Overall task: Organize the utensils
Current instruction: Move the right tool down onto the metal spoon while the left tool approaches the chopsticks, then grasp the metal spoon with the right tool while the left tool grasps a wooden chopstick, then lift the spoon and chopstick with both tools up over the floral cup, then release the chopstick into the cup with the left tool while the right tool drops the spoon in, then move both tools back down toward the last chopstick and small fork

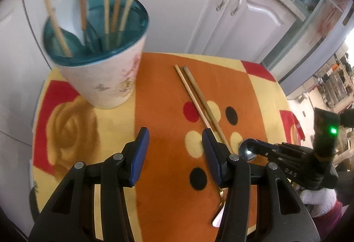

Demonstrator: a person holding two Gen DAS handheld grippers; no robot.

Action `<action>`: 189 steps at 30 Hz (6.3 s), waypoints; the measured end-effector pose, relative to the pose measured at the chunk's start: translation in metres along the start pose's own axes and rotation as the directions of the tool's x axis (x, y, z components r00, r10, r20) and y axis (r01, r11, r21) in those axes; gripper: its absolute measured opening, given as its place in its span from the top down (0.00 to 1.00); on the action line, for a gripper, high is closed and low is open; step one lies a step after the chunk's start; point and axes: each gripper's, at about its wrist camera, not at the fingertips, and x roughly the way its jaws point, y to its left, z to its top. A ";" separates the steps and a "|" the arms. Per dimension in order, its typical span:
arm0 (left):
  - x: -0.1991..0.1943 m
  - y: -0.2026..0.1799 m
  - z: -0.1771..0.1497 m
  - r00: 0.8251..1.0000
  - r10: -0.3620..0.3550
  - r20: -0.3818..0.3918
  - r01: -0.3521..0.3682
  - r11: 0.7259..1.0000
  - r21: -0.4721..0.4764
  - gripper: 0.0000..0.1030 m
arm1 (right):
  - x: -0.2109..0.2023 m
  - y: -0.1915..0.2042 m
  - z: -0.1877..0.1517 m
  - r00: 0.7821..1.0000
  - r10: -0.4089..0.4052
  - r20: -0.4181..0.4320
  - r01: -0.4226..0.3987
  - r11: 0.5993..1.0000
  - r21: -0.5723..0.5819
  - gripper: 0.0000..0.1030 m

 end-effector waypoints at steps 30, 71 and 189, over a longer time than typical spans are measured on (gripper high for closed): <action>0.107 -0.024 0.060 0.993 0.089 -0.077 -0.089 0.996 0.001 0.93 | -0.001 -0.039 0.023 1.000 0.020 0.013 -0.020 1.000 0.012 0.96; -0.075 0.021 0.034 0.985 -0.070 0.159 0.069 0.998 0.011 0.96 | 0.001 -0.032 0.017 0.999 -0.041 0.006 0.041 0.999 0.015 0.88; -0.120 0.029 0.021 0.928 0.165 0.334 -0.166 0.986 -0.025 0.59 | -0.083 0.132 0.073 0.962 0.001 0.273 0.054 0.980 -0.194 0.44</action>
